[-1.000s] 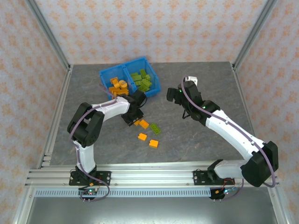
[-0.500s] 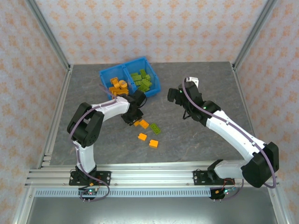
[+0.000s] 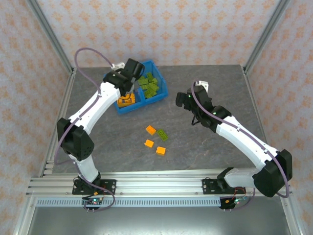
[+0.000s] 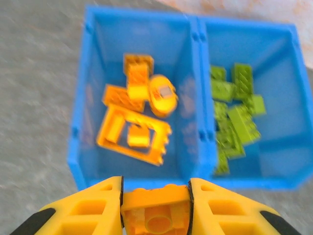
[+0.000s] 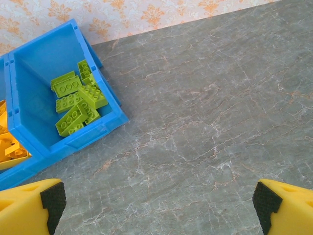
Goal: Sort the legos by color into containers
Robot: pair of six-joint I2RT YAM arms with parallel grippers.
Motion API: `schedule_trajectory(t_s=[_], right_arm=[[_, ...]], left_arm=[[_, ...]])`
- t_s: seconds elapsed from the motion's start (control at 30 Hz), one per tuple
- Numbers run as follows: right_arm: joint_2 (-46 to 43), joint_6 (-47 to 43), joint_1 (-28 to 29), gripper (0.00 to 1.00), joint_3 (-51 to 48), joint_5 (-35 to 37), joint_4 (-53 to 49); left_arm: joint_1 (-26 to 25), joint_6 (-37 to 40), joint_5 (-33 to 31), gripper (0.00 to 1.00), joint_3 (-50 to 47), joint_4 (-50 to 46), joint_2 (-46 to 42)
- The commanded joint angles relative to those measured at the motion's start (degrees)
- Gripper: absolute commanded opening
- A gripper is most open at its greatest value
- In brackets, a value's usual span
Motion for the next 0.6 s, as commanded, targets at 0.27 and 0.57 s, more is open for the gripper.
schedule_trajectory(t_s=[0.27, 0.57], right_arm=[[-3.6, 1.2, 0.0, 0.99, 0.3, 2.1, -4.3], [-3.7, 1.8, 0.0, 0.99, 0.8, 1.7, -4.5]], left_arm=[[6.7, 10.1, -5.6, 0.32, 9.4, 4.1, 16.0], [7.6, 9.8, -3.4, 0.59, 13.0, 3.0, 17.5]])
